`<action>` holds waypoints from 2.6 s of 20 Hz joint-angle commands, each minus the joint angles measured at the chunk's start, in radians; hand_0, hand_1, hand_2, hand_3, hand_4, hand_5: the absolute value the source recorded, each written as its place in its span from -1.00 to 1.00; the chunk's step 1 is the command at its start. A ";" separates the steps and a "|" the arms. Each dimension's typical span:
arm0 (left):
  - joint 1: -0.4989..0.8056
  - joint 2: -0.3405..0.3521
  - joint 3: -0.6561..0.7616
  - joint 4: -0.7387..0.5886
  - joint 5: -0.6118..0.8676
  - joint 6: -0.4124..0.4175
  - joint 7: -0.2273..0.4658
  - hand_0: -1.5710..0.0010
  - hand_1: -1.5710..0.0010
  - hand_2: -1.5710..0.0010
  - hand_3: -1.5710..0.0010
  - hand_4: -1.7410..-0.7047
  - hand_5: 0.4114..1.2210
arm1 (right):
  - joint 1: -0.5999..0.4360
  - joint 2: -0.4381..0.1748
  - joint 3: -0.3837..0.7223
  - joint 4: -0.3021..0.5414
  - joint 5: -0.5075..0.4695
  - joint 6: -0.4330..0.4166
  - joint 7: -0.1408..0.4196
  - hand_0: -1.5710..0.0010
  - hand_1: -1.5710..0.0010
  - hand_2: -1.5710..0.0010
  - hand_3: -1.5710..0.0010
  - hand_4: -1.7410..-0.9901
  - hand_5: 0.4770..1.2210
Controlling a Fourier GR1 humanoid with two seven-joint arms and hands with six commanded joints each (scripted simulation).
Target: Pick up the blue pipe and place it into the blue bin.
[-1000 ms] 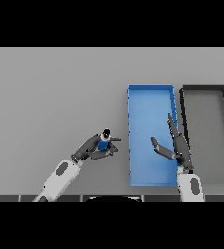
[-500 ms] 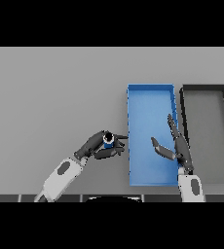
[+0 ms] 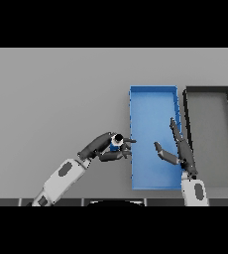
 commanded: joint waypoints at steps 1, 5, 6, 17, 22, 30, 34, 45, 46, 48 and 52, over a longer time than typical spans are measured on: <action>-0.003 -0.006 -0.001 0.002 0.003 0.001 0.010 -1.00 -1.00 -1.00 -0.84 -0.98 1.00 | -0.002 -0.001 -0.002 -0.001 -0.007 0.004 0.006 1.00 1.00 1.00 1.00 0.50 -0.59; 0.013 0.001 -0.008 0.001 -0.004 0.001 0.013 -1.00 -1.00 -1.00 -0.84 -0.98 1.00 | -0.013 -0.012 -0.014 0.004 -0.024 0.015 0.012 1.00 1.00 1.00 1.00 0.46 -0.60; 0.015 0.005 -0.007 0.002 -0.005 -0.003 0.004 -1.00 -1.00 -1.00 -0.84 -0.98 1.00 | -0.006 -0.010 -0.013 0.004 -0.023 0.014 0.005 1.00 1.00 1.00 1.00 0.42 -0.61; 0.005 0.005 -0.003 0.007 -0.007 -0.006 0.005 -1.00 -1.00 -1.00 -0.83 -0.98 1.00 | -0.110 -0.190 0.004 -0.231 -0.393 0.305 0.193 1.00 1.00 1.00 1.00 0.28 -0.88; 0.004 0.001 -0.012 0.011 -0.024 -0.003 0.012 -1.00 -1.00 -1.00 -0.83 -0.98 1.00 | -0.250 -0.243 0.081 -0.307 -0.477 0.368 0.309 1.00 1.00 1.00 1.00 0.17 -0.88; -0.016 0.000 0.001 0.030 -0.012 -0.025 0.010 -1.00 -1.00 -1.00 -0.83 -0.98 1.00 | -0.479 -0.215 0.206 -0.278 -0.505 0.432 0.420 1.00 1.00 1.00 1.00 0.22 -0.86; -0.007 0.002 0.007 0.040 -0.001 -0.047 -0.026 -1.00 -1.00 -1.00 -0.90 -0.98 1.00 | -0.560 -0.158 0.254 -0.217 -0.496 0.452 0.450 1.00 1.00 1.00 1.00 0.33 -0.85; -0.042 0.013 -0.003 0.052 -0.042 -0.063 0.007 -0.57 -0.43 -0.39 -0.17 -0.75 1.00 | -0.719 -0.050 0.299 -0.046 -0.468 0.493 0.502 0.64 0.60 0.58 0.71 0.04 -0.86; -0.059 0.025 -0.012 0.052 -0.084 -0.048 0.030 -0.26 -0.14 -0.11 0.06 -0.70 1.00 | -0.720 -0.045 0.307 -0.047 -0.473 0.506 0.502 0.39 0.36 0.36 0.52 -0.07 -0.84; -0.037 0.030 -0.020 0.025 -0.095 -0.042 0.011 -0.14 -0.10 -0.08 0.16 -0.80 1.00 | -0.717 -0.037 0.321 -0.049 -0.492 0.516 0.493 -0.11 -0.13 -0.13 0.11 -0.37 -0.74; -0.008 -0.004 0.023 0.023 0.004 -0.050 -0.027 -0.65 -0.63 -0.62 0.32 -0.92 0.96 | -0.708 -0.017 0.318 -0.039 -0.541 0.479 0.525 -0.64 -0.64 -0.64 -0.52 -0.29 -0.11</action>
